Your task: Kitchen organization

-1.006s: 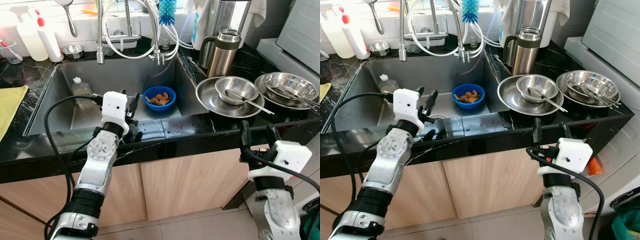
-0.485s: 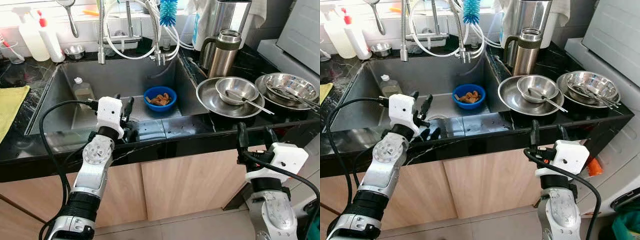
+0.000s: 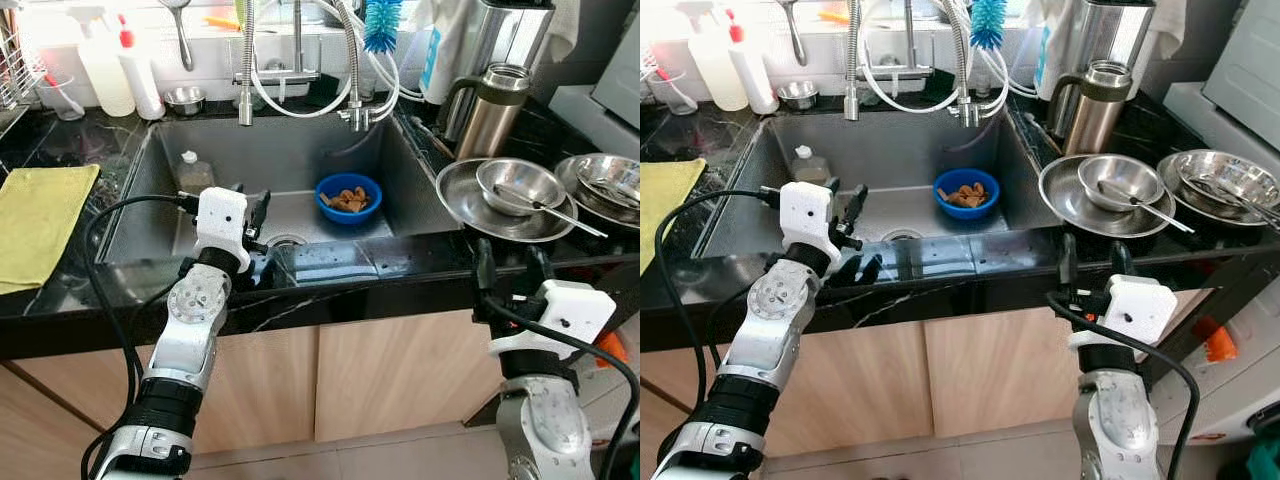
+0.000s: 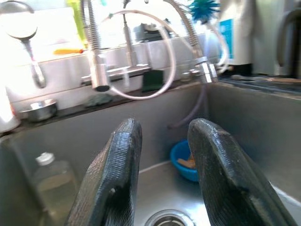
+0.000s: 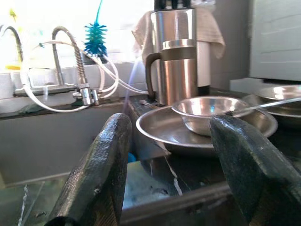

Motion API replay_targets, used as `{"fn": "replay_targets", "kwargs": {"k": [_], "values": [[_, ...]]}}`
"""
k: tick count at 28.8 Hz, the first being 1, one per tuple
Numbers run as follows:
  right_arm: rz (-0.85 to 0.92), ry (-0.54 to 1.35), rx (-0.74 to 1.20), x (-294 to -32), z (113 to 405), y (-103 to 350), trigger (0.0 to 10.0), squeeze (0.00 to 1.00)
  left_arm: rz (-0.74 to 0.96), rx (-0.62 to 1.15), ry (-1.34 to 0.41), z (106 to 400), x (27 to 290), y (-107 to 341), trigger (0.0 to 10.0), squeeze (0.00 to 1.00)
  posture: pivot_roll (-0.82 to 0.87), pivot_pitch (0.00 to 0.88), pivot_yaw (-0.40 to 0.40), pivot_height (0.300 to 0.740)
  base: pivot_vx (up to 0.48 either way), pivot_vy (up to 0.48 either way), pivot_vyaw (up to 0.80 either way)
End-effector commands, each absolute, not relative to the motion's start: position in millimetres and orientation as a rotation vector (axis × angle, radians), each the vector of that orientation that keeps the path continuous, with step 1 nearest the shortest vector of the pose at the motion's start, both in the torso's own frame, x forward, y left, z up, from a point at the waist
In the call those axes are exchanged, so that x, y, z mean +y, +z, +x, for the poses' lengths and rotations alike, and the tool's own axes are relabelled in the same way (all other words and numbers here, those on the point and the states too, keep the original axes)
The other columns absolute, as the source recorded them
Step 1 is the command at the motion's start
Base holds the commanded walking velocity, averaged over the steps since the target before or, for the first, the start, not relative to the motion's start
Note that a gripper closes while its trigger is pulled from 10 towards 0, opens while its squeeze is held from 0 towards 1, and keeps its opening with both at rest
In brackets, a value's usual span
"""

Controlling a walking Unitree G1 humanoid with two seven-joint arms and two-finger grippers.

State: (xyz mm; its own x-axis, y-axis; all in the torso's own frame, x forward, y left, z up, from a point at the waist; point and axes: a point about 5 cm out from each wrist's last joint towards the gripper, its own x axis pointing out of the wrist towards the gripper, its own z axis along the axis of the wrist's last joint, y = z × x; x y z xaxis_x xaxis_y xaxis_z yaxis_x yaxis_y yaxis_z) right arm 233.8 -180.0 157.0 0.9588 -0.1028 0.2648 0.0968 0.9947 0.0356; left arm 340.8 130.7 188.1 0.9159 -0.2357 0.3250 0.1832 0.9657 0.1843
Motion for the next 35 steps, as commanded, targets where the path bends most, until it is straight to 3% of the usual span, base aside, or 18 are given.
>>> {"fn": "replay_targets", "kwargs": {"k": [1,35], "values": [[0.018,-0.110,-0.270,-181,234,157,10.0,0.00,0.164,-0.369,-0.234,341,126,194,10.0,0.00,0.05,0.085,0.016,0.740,0.000,0.000,0.00],[0.019,-0.077,-0.282,-176,236,157,10.0,0.00,0.129,-0.389,-0.267,342,116,207,10.0,0.00,0.05,0.071,0.017,0.740,0.000,0.000,0.05]]}}
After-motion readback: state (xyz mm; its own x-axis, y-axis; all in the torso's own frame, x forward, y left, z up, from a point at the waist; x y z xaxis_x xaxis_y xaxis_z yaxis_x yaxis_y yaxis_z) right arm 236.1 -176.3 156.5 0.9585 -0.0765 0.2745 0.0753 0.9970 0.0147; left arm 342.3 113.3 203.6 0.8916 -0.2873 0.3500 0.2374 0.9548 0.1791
